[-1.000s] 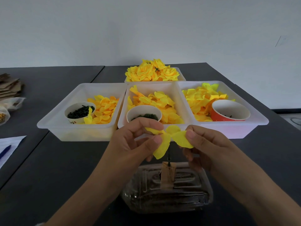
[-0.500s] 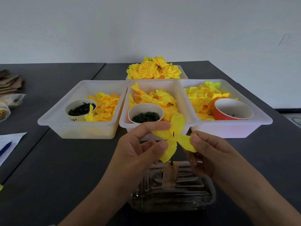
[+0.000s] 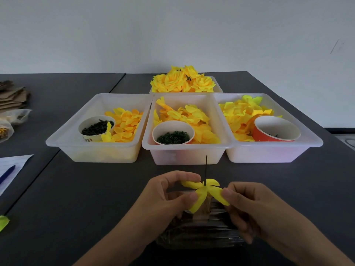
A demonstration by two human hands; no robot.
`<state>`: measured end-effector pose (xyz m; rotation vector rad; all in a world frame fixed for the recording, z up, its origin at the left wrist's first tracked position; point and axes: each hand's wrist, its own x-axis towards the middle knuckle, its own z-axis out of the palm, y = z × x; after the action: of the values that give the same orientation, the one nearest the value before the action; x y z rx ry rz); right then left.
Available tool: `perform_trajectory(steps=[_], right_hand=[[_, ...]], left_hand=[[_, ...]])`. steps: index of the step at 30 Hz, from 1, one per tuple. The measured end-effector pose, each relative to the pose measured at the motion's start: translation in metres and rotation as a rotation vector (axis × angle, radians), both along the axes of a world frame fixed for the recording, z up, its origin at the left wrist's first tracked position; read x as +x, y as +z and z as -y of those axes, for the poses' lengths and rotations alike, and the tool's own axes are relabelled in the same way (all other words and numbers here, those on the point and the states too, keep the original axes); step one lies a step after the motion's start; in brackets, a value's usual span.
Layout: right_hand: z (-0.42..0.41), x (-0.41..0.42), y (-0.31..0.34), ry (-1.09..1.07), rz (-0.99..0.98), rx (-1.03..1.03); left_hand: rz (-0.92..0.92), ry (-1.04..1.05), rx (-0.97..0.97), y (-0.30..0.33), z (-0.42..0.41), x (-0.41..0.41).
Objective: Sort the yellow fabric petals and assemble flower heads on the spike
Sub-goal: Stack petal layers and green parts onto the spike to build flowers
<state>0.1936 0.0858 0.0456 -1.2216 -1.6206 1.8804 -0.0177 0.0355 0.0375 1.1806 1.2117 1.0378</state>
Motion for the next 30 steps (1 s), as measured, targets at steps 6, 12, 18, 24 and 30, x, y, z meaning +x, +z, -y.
perform_trajectory(steps=[6, 12, 18, 24, 30], right_hand=[[-0.002, 0.003, 0.015, 0.0, 0.258, 0.263], [-0.031, 0.005, 0.036, -0.237, 0.409, 0.673], [-0.091, -0.038, 0.051, -0.256, 0.32, 0.943], [-0.149, -0.113, 0.027, 0.074, 0.511, 1.04], [-0.181, -0.164, -0.002, 0.374, 0.724, 1.023]], left_hand=[[-0.444, 0.065, 0.194, 0.013, -0.01, -0.017], [-0.35, -0.08, 0.395, 0.015, -0.02, 0.023], [-0.277, -0.059, 0.308, -0.005, -0.026, 0.046], [-0.407, 0.003, 0.261, -0.008, -0.029, 0.047], [-0.627, 0.148, 0.224, -0.013, -0.031, 0.049]])
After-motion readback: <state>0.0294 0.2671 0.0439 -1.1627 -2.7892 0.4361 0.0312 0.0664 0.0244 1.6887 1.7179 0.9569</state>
